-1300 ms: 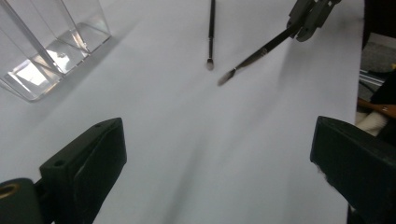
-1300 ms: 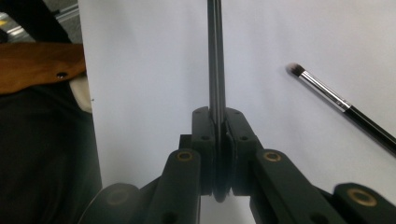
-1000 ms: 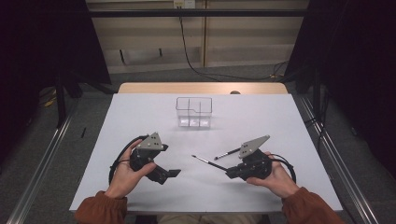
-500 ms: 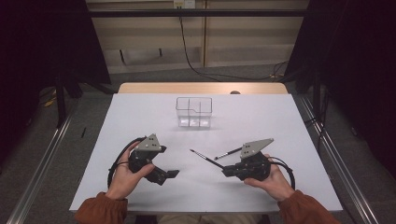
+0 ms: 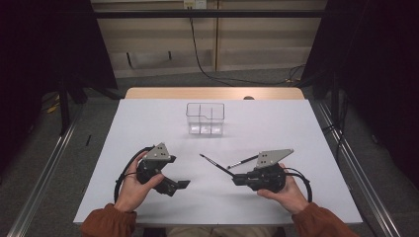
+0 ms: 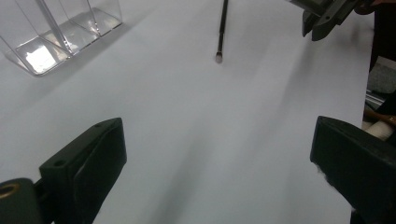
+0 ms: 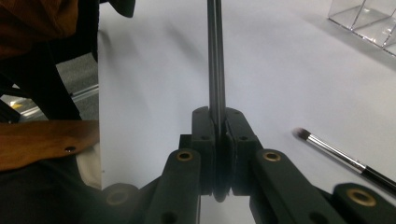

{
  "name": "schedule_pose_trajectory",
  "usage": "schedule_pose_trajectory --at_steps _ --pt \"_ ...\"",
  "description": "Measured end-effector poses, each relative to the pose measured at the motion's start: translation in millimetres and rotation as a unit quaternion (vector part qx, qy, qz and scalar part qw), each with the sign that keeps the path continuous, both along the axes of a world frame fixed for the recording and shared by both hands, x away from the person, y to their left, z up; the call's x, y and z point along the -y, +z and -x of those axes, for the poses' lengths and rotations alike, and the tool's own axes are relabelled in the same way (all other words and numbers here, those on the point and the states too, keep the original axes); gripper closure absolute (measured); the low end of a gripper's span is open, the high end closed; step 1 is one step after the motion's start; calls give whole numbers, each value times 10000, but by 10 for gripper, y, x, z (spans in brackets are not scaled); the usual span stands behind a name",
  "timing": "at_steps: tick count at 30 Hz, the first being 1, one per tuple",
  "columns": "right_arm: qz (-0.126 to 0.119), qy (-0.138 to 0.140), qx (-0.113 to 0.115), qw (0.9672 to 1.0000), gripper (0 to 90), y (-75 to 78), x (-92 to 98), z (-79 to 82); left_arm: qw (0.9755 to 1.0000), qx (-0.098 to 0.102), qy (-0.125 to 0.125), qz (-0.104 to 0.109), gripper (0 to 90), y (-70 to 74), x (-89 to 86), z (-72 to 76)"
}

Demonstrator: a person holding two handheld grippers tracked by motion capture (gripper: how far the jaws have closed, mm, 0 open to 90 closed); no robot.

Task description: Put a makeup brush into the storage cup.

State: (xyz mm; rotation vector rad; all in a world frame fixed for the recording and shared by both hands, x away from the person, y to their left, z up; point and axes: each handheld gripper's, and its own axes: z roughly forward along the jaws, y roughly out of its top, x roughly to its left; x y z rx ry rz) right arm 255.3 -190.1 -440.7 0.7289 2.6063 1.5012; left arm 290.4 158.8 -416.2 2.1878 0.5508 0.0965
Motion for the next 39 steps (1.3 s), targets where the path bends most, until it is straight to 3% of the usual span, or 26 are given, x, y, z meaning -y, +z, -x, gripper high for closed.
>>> schedule_pose_trajectory --at_steps 12,24,31,39 --pt "-656 -217 342 9970 843 49 80 6 9996 90 114 245 36 5 -27 14" --pt "-777 -230 458 9957 843 52 62 22 9973 214 272 644 34 -11 25 74" --pt "-801 -189 459 9956 843 52 44 28 9938 246 291 1040 34 -20 104 97" --pt "-817 -136 432 9956 843 47 20 23 9876 587 295 1428 33 37 203 153"
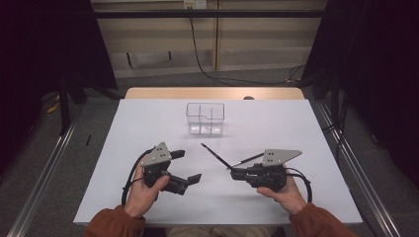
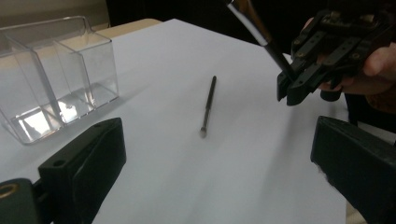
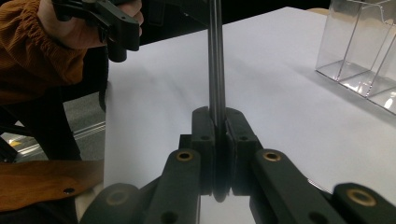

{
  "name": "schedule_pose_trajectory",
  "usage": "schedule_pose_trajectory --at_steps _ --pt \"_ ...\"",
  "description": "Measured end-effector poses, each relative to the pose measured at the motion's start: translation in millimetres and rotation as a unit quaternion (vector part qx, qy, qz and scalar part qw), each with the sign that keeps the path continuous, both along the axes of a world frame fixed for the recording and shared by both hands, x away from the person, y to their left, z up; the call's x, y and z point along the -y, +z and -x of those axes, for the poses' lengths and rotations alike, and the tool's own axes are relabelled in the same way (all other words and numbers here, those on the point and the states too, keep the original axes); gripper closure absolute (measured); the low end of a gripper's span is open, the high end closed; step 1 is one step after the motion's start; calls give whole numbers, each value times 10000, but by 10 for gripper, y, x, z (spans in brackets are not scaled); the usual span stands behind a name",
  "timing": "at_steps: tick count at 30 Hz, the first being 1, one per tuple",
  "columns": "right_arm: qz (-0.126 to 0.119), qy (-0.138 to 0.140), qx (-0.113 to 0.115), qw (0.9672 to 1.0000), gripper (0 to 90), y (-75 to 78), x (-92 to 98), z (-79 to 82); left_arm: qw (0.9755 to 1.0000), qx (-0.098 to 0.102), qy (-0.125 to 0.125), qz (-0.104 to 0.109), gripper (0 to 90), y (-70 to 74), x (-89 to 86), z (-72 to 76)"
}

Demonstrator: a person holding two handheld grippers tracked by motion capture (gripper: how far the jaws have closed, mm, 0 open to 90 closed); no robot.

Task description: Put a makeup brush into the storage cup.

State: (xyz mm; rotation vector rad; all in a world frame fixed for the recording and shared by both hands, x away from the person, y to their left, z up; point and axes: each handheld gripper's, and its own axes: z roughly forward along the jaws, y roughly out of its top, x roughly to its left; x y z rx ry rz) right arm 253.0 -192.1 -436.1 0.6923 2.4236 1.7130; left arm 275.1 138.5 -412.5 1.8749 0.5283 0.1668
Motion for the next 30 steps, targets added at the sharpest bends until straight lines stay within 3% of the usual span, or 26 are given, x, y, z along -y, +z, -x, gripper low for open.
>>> schedule_pose_trajectory --at_steps 2,5,22,26,30 --pt "10 28 3 10000 843 1 -2 2 9999 113 20 12 34 8 23 6" --pt "4 78 16 10000 843 0 -12 9 9999 33 -31 156 33 7 60 18" --pt "-24 150 -81 9999 843 -16 -44 -1 9995 103 -175 231 41 36 240 24" --pt "-5 167 -66 9998 843 -18 -56 -5 9996 97 -181 177 105 22 281 16" --pt "5 186 -62 9998 843 -20 -65 -1 9995 127 -111 275 196 35 282 -1"
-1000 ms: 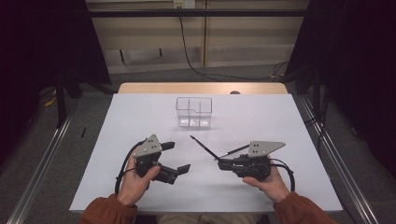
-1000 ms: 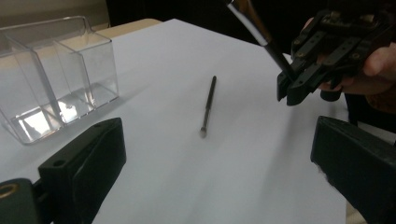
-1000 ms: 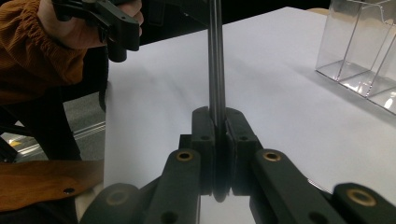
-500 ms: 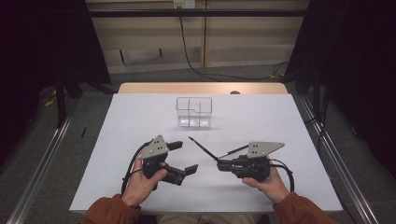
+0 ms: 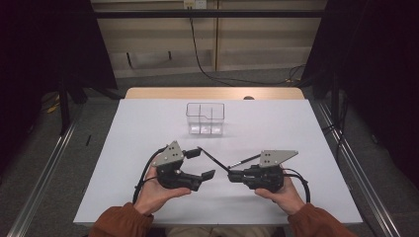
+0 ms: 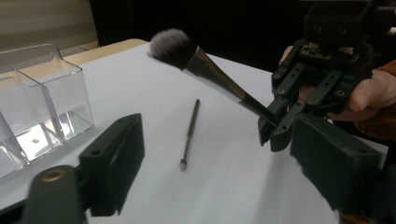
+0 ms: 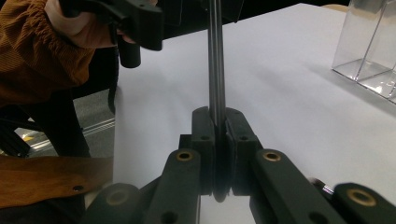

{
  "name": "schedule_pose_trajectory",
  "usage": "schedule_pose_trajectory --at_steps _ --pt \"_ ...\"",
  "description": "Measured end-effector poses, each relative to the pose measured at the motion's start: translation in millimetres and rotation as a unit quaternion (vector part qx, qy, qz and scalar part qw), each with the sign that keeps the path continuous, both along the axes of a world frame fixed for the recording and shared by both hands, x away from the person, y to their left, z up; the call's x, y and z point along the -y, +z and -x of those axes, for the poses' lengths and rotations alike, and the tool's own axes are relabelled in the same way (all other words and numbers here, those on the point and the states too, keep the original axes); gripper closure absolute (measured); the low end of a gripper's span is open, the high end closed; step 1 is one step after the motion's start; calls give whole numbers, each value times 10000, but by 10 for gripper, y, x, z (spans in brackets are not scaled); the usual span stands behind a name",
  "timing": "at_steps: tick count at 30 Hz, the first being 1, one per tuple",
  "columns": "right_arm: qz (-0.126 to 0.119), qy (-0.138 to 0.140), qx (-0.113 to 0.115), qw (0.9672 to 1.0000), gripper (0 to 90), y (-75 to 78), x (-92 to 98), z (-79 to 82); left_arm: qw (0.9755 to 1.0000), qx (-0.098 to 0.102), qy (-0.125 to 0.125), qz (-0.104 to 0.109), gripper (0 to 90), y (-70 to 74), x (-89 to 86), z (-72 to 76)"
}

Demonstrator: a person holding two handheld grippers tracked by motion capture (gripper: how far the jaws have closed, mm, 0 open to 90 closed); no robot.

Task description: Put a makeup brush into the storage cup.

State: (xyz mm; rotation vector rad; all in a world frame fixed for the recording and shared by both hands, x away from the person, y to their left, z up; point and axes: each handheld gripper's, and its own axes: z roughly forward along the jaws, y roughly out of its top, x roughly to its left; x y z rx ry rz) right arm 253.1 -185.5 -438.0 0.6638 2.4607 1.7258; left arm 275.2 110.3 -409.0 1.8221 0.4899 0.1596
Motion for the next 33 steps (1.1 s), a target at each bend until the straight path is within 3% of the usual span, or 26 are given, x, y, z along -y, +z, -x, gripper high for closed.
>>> schedule_pose_trajectory --at_steps 9,14,20,33 --pt "-59 -22 49 10000 843 15 1 -2 9998 8 -34 192 407 60 58 -31" --pt "-47 -5 62 10000 843 16 0 3 9998 -96 -56 167 466 36 91 -46" --pt "-24 5 62 10000 843 7 -7 -1 9990 -199 -70 382 544 56 76 -59" --pt "53 66 102 9999 843 -9 -33 0 9977 -362 -178 549 648 83 66 -61"
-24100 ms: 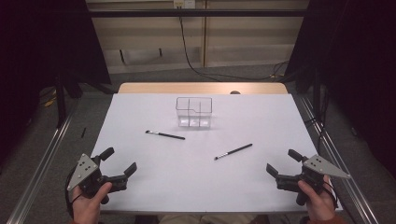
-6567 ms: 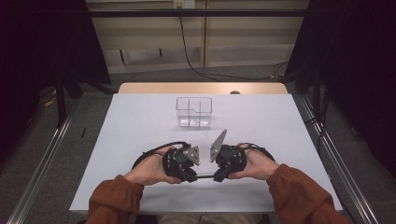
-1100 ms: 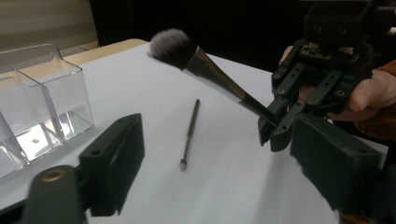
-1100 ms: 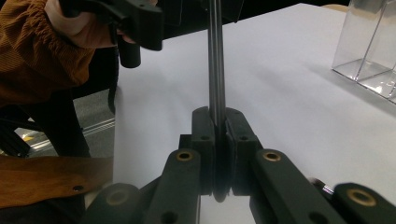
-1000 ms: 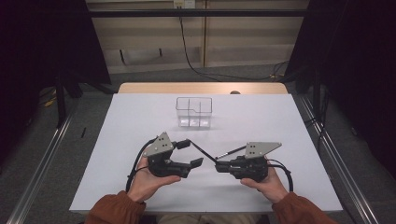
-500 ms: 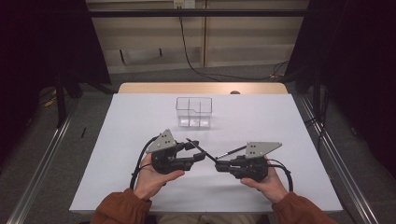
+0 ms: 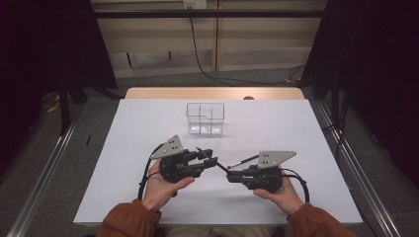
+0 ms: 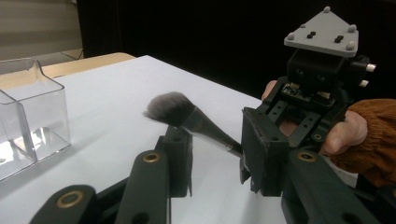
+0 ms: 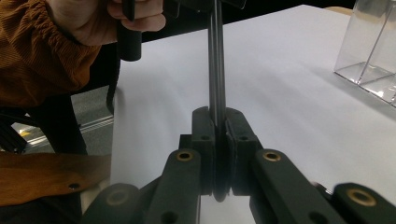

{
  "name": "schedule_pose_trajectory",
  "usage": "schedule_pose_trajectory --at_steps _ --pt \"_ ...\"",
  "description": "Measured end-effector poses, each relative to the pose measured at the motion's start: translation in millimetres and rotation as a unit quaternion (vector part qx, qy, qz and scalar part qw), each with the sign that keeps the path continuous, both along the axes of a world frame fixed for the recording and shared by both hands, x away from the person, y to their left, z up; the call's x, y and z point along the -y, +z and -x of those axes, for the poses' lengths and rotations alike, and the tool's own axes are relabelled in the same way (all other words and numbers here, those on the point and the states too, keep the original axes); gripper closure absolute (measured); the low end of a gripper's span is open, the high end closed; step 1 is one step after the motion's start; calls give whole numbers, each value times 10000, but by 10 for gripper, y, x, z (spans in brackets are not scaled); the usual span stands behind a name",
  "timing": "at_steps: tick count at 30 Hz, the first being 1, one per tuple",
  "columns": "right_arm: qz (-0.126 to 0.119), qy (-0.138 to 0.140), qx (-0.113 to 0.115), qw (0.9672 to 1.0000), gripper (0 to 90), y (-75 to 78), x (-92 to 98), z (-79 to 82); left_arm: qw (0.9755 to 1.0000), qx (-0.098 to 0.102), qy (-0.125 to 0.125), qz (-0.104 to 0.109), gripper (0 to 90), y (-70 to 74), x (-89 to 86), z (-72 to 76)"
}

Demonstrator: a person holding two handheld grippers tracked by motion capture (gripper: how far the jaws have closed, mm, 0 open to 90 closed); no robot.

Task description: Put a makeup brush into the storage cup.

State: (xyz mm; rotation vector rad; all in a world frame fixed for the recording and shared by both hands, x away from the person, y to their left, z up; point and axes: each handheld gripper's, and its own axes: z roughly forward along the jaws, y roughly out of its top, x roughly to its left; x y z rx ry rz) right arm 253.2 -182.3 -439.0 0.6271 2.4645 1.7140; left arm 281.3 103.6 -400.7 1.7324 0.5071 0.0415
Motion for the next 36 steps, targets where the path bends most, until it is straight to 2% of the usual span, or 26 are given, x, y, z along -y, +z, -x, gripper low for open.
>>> schedule_pose_trajectory --at_steps 2,8,11,14,19,26,36 --pt "1 16 -4 10000 844 -1 -1 3 9999 -100 -18 48 652 4 -12 -4" --pt "-7 60 12 10000 844 -8 -12 5 9997 -162 -105 125 697 19 -32 -3" --pt "28 101 4 9999 844 -19 -25 5 9993 -226 -161 237 736 24 -31 -6" --pt "69 131 -9 9999 844 -31 -48 7 9992 -246 -209 232 757 33 -25 -8" --pt "65 111 -25 9999 843 -39 -51 0 9990 -271 -252 235 776 47 -4 -12" --pt "42 10 -56 10000 830 -45 -42 -8 9982 -361 -321 350 814 77 43 -4" --pt "-63 -94 -85 9999 806 -32 -10 -25 9984 -248 -377 340 833 125 98 14"
